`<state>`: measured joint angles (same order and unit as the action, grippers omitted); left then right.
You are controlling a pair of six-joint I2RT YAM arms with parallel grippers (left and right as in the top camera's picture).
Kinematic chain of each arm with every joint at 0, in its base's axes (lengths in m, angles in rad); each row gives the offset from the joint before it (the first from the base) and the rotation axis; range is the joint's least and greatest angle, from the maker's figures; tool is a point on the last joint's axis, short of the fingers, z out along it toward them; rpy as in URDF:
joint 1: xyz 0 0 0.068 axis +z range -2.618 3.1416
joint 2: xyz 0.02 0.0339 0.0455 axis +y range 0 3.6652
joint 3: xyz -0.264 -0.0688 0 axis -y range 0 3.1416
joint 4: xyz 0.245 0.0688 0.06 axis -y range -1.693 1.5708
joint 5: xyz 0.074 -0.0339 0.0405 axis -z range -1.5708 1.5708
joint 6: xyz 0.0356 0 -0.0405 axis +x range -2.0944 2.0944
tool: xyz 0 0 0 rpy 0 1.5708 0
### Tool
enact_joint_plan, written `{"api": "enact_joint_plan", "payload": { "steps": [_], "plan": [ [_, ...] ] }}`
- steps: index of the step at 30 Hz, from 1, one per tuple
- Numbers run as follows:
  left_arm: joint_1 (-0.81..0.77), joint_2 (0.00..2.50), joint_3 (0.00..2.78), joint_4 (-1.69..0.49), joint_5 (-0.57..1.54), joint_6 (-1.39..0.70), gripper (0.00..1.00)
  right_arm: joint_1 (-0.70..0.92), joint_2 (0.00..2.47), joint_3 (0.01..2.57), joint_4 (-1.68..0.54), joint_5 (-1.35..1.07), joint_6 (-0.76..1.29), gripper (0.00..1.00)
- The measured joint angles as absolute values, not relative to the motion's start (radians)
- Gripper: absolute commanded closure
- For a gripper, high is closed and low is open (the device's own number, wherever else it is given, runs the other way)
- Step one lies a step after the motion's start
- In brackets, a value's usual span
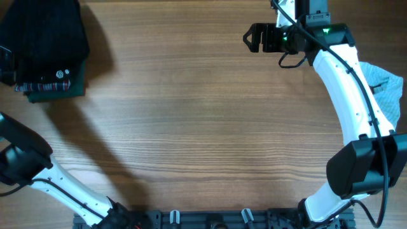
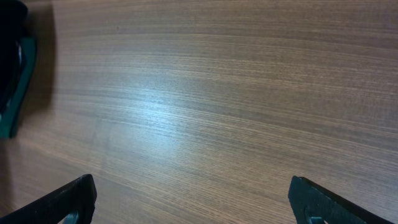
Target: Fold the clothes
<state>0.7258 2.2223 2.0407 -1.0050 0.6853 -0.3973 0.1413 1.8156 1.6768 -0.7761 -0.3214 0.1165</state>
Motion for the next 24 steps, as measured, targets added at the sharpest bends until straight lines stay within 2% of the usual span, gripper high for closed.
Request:
{"api": "enact_joint_plan", "payload": {
  "steps": [4, 6, 7, 8, 9, 11, 14, 24],
  "plan": [
    [0.729, 2.222, 2.041, -1.073, 0.579, -0.364, 0.95, 0.141, 1.816, 1.677, -0.776, -0.321, 0.117, 0.01],
    [0.733, 2.222, 2.041, -1.084, 0.522, -0.352, 0.84, 0.141, 1.816, 1.677, -0.776, -0.321, 0.117, 0.01],
    [0.734, 2.222, 2.041, -1.085, 0.501, -0.348, 0.76, 0.141, 1.816, 1.677, -0.776, -0.321, 0.117, 0.00],
    [0.737, 2.222, 2.041, -1.084, 0.477, -0.346, 0.61, 0.141, 1.816, 1.677, -0.776, -0.321, 0.117, 0.00],
    [0.740, 2.222, 2.041, -1.084, 0.455, -0.343, 0.51, 0.141, 1.816, 1.677, -0.776, -0.321, 0.117, 0.01],
    [0.749, 2.222, 2.041, -1.081, 0.422, -0.330, 0.38, 0.141, 1.816, 1.677, -0.776, -0.321, 0.117, 0.01],
    [0.767, 2.222, 2.041, -1.058, 0.376, -0.329, 0.35, 0.141, 1.816, 1.677, -0.776, -0.321, 0.117, 0.00],
    [0.762, 2.213, 2.041, -1.052, 0.355, -0.314, 0.35, 0.141, 1.816, 1.677, -0.776, -0.321, 0.117, 0.01]
  ]
}}
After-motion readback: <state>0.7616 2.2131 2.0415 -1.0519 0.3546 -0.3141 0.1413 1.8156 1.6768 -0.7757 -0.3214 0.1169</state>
